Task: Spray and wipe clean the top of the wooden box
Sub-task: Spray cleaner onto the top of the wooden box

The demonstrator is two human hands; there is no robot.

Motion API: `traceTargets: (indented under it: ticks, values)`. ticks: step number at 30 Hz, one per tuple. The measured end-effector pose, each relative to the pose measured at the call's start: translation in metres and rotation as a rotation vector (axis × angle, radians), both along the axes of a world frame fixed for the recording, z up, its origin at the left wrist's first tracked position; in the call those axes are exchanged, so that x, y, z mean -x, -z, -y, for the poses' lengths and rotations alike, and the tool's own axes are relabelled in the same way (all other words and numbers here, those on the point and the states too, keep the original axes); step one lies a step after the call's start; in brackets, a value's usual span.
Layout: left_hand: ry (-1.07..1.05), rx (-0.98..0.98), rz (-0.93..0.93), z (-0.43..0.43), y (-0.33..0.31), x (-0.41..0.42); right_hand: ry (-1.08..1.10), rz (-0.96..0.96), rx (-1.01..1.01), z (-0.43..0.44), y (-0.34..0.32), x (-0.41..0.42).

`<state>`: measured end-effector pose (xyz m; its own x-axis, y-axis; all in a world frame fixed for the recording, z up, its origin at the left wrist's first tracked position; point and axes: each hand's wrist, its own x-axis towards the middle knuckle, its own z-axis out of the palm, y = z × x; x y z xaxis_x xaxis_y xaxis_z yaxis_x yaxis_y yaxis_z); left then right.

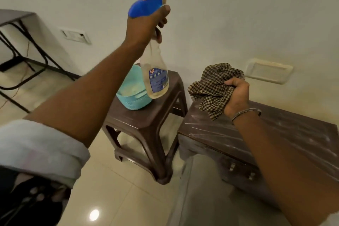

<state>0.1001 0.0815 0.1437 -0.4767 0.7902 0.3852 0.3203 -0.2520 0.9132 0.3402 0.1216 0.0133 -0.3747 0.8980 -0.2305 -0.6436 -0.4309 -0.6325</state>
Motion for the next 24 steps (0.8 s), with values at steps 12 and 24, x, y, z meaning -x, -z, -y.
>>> traceTargets:
  ticks: [12, 24]
  values:
    - [-0.269, -0.091, 0.154, 0.010, 0.025, 0.107, -0.191, 0.110, -0.059, 0.003, -0.006, 0.086]
    - [-0.342, -0.036, 0.159, 0.021, 0.085, 0.138, -0.324, 0.057, -0.053, 0.013, -0.003, 0.167]
